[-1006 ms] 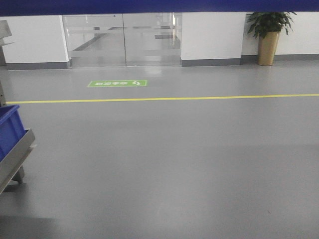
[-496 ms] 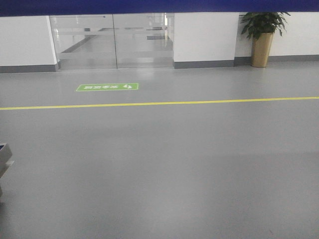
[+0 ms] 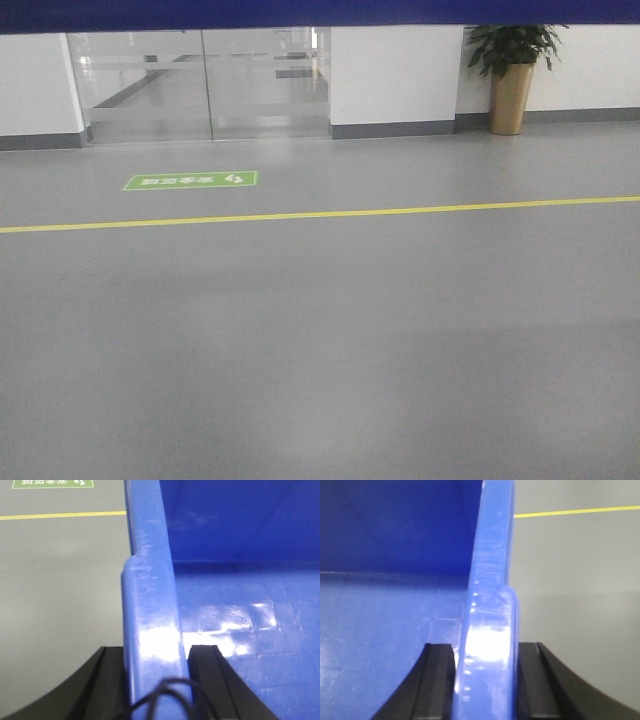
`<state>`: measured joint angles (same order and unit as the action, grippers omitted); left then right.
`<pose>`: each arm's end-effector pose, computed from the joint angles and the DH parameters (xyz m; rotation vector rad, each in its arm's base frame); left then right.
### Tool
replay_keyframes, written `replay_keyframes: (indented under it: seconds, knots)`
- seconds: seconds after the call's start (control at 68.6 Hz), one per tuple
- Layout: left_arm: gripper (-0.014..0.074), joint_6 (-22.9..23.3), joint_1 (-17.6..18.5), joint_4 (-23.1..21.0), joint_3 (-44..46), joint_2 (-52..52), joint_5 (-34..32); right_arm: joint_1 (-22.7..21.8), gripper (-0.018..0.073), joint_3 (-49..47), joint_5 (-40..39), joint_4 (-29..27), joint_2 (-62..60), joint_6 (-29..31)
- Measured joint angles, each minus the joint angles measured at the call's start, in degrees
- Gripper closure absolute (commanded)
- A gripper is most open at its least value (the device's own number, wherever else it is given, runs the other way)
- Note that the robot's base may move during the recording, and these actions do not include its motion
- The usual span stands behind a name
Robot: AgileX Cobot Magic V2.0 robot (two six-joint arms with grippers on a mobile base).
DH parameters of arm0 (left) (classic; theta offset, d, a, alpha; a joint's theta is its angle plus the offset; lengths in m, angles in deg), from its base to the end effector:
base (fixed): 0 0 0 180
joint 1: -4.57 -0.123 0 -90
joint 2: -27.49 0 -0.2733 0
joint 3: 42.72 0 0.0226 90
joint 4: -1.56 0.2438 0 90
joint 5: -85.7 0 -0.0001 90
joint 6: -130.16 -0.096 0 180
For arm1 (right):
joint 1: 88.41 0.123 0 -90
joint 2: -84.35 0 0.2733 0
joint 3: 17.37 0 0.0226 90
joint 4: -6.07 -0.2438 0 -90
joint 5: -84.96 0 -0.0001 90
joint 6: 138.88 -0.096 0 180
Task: Move blue bin to conveyor side
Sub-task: 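Carry the blue bin with both grippers toward the red-framed table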
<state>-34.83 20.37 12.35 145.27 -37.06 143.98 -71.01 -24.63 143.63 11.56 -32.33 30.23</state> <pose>0.1580 -0.0288 0.4838 0.0104 1.9926 -0.1230 0.1492 0.0385 0.4821 -0.1112 2.0015 0.2031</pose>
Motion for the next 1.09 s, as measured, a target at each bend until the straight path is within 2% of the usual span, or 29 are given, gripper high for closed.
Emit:
replay_keyframes:
  seconds: [1.093]
  knots:
    - [0.0613, 0.0, 0.0, 0.7, 0.0, 0.0, 0.0, 0.0, 0.0636, 0.0, 0.0, -0.4, 0.0, 0.0]
